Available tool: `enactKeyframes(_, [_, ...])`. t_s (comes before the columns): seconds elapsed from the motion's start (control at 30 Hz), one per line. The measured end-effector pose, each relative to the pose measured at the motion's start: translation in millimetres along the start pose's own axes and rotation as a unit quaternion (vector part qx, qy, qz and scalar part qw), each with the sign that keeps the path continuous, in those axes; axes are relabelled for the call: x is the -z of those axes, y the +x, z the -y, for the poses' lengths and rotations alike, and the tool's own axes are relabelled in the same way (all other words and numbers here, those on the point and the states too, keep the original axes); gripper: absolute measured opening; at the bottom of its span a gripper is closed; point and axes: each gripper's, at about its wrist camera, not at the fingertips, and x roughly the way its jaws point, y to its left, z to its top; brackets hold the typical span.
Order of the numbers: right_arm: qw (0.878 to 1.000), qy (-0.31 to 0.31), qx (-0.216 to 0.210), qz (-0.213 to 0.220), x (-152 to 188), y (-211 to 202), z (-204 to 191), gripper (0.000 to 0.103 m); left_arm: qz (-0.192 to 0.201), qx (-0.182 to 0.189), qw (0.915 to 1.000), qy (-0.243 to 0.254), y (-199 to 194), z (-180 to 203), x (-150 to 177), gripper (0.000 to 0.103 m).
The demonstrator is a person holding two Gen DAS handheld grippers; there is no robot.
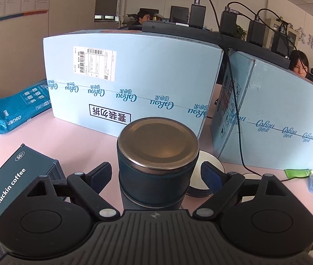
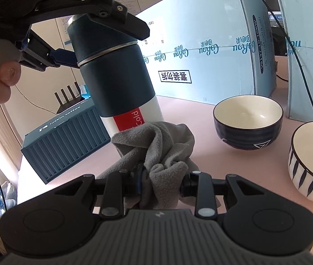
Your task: Clean container
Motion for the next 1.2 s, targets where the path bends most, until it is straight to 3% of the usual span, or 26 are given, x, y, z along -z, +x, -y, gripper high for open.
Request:
enactKeyframes(0.27, [1.000,0.007,0.004,0.000,0,0,1,0.034,0.016,-0.062,0.9978,-0.020,15,16,9,0.084])
enactKeyframes(0.37, [1.000,0.011,0.004,0.001,1,0,3,0.034,0.013,-0.077,0.9968,-0.021,20,15,14,0.067])
enactKeyframes(0.4, [1.000,0.012,0.003,0.002,1,0,3,0.034,0.016,-0.075,0.9968,-0.019,20,14,15,0.063])
enactKeyframes(0.57, [1.000,0.014,-0.001,0.001,1,0,4,0.034,0.023,-0.048,0.9986,0.008,17,7,17,0.063])
enactKeyframes(0.73, [1.000,0.017,-0.003,-0.002,2,0,5,0.034,0.015,0.026,0.9979,0.058,15,-8,16,0.062])
enactKeyframes(0.83, [1.000,0.019,-0.004,0.000,3,-2,5,0.034,0.002,0.091,0.9907,0.101,18,-23,11,0.062])
enactKeyframes(0.9, [1.000,0.020,-0.005,0.000,3,-4,6,0.034,-0.006,0.138,0.9807,0.138,20,-31,7,0.062])
enactKeyframes(1.03, [1.000,0.021,-0.005,-0.001,4,-5,7,0.034,-0.014,0.242,0.9452,0.219,26,-46,2,0.062])
enactKeyframes(1.13, [1.000,0.021,-0.005,-0.001,3,-5,8,0.034,-0.027,0.276,0.9317,0.235,31,-51,-4,0.062])
enactKeyframes(1.2, [1.000,0.022,-0.004,0.000,3,-4,8,0.034,-0.030,0.277,0.9317,0.233,32,-51,-5,0.062])
